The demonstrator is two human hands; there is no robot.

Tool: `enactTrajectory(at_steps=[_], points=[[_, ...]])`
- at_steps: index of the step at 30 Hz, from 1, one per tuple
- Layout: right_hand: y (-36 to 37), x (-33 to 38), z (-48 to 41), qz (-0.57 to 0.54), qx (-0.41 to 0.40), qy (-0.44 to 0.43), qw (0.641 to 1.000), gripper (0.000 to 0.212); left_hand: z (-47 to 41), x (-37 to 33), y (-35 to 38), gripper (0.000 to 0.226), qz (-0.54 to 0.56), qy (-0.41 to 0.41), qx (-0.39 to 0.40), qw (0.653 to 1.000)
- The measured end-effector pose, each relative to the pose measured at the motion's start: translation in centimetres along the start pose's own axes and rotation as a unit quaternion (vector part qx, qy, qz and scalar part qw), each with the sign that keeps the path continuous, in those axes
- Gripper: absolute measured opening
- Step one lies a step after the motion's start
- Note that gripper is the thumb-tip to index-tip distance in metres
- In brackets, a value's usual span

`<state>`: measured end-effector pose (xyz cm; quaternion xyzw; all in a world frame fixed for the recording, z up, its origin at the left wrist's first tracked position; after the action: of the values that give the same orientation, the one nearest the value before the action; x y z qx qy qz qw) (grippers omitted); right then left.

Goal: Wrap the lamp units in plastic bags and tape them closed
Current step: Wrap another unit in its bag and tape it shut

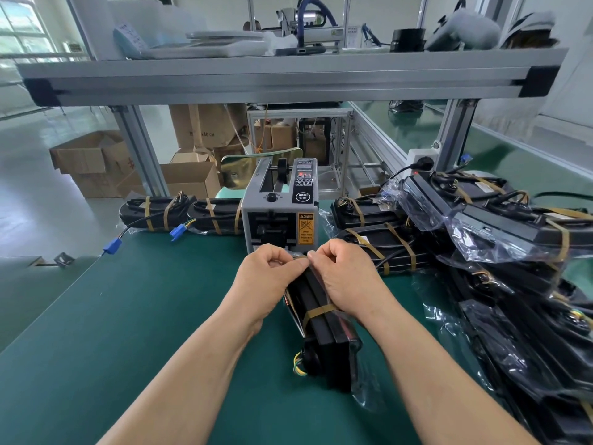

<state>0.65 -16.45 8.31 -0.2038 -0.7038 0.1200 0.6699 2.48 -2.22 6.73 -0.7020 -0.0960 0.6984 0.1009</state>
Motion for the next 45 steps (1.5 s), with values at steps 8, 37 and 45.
enactTrajectory(at_steps=[8, 37, 45], points=[[0.0, -0.1, 0.1, -0.005, -0.001, 0.004, 1.0, 0.023, -0.3, -0.2, 0.0, 0.024, 0.036, -0.055, 0.031, 0.997], [-0.5, -0.8, -0.2, 0.003, -0.017, 0.001, 1.0, 0.021, -0.3, -0.1, 0.6, 0.021, 0.097, -0.067, 0.058, 0.991], [-1.7, 0.7, 2.4, 0.028, 0.016, 0.0, 0.999, 0.018, 0.4, 0.3, 0.1, 0.028, 0.091, -0.056, 0.049, 0.993]])
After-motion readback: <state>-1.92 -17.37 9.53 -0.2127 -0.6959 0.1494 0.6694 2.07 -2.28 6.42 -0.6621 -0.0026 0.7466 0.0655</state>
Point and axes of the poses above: each hand's wrist, its own z-axis away from the middle knuckle, its own y-axis out of the palm, x = y × z, the point moved 1 cm from there along -z, towards the middle knuckle, and after that the axes turned 5 degrees about -z, right-handed, at the moved point
